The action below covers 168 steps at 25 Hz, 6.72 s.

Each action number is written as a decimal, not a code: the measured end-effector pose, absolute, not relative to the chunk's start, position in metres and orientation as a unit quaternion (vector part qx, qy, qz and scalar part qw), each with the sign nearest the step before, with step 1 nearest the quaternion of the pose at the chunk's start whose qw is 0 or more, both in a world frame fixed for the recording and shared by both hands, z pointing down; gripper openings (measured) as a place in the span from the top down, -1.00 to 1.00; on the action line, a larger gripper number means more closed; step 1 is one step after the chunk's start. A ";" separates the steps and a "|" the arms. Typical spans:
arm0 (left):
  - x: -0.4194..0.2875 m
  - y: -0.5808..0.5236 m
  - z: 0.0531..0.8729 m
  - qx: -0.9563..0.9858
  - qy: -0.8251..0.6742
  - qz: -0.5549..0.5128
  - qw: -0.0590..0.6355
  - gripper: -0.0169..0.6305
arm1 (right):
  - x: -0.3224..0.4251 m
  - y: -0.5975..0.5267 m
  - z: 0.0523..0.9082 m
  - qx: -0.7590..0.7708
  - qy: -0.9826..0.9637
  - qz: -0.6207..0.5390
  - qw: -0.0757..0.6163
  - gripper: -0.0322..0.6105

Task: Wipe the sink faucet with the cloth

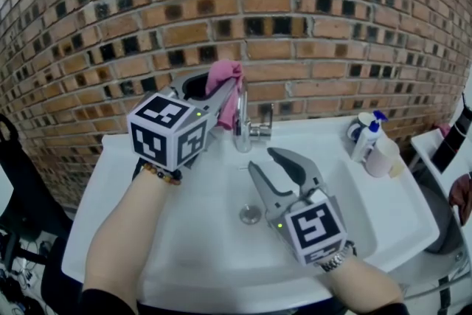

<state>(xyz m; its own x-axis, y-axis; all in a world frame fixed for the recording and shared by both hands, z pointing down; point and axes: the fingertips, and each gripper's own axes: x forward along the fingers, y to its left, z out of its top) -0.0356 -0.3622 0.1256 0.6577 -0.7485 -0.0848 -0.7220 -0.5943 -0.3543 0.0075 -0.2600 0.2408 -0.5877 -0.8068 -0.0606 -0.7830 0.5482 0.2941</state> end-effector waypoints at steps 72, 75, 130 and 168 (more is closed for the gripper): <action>-0.047 -0.440 0.281 -0.880 0.444 -0.150 0.078 0.67 | 0.006 -0.267 0.253 0.454 -0.876 -0.149 0.068 0.39; -0.049 -0.435 0.287 -0.879 0.447 -0.150 0.074 0.67 | 0.005 -0.266 0.253 0.454 -0.876 -0.148 0.069 0.39; -0.022 -0.338 0.332 -0.916 0.374 -0.145 0.006 0.67 | 0.033 -0.286 0.261 0.506 -0.857 -0.091 0.042 0.59; -0.052 -0.010 0.253 -0.925 0.373 -0.039 0.059 0.67 | 0.020 -0.001 0.231 0.511 -0.849 -0.133 0.026 0.79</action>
<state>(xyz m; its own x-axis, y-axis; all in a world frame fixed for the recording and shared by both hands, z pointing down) -0.0521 -0.0098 0.2533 0.7188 -0.6947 0.0278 -0.6855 -0.7148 -0.1381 0.0204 -0.0006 0.2313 -0.4769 -0.8740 -0.0928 -0.8604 0.4426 0.2526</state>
